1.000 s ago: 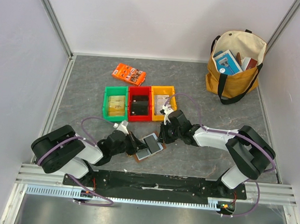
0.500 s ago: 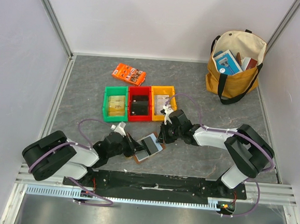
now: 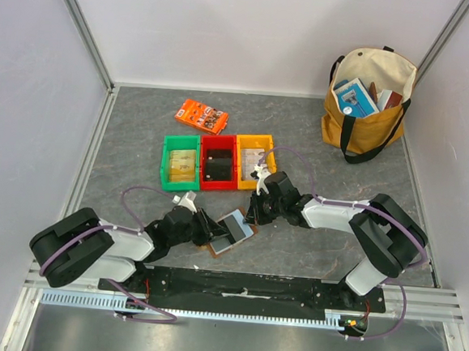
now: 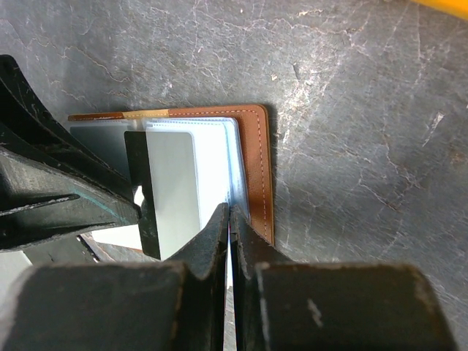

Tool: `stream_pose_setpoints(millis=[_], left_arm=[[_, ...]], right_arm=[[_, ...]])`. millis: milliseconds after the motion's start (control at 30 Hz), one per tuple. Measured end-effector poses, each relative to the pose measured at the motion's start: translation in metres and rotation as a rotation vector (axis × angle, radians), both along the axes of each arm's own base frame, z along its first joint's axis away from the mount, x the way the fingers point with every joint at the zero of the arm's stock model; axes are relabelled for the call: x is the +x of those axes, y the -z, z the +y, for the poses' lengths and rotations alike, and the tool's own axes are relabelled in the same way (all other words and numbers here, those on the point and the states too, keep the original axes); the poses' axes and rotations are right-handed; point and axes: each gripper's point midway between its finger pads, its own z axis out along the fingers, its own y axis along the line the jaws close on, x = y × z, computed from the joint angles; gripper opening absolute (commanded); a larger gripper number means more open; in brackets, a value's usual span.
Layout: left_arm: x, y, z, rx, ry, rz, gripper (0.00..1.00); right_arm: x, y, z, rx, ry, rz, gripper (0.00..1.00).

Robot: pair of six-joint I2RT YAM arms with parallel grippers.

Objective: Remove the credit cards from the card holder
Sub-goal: Remove the credit card from the card holder, then place the credit card in the storage box.

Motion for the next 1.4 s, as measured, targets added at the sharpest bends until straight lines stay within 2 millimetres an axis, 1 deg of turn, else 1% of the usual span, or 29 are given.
stream_pose_setpoints(millis=[100,133,233,333,533,733,933,1133,1200,1267,1400], left_arm=[[0.002,0.001,-0.002,0.003,0.0,0.003,0.27],[0.003,0.002,-0.003,0.004,0.0,0.004,0.24],[0.005,0.004,-0.005,0.004,-0.001,0.008,0.1],[0.005,0.005,-0.006,0.001,-0.004,0.014,0.02],[0.004,-0.002,-0.004,-0.016,-0.012,0.002,0.02],[-0.002,-0.008,0.009,-0.002,-0.035,-0.003,0.02],[-0.003,-0.02,0.022,0.009,-0.072,-0.029,0.02],[-0.007,-0.027,0.036,0.036,-0.089,-0.071,0.02],[-0.008,-0.028,0.039,0.047,-0.084,-0.086,0.02],[-0.009,-0.028,0.042,0.061,-0.079,-0.102,0.02],[-0.011,-0.027,0.048,0.101,-0.054,-0.143,0.02]], right_arm=[[0.0,0.0,0.0,0.001,0.0,0.0,0.08],[0.0,0.0,0.0,0.001,-0.001,0.0,0.08],[0.0,0.0,0.0,0.001,-0.001,0.0,0.08],[0.0,0.0,0.0,0.002,-0.001,0.0,0.08],[0.0,0.0,0.0,0.002,-0.001,-0.001,0.08],[0.0,0.0,0.0,0.002,-0.001,-0.001,0.07],[0.0,0.0,0.001,0.001,-0.001,-0.001,0.08],[0.001,-0.001,-0.001,-0.021,0.003,0.008,0.17],[0.0,-0.002,-0.002,-0.033,0.002,0.013,0.22],[0.0,-0.003,-0.005,-0.05,0.004,0.014,0.31],[-0.003,-0.009,-0.013,-0.085,0.001,0.01,0.43]])
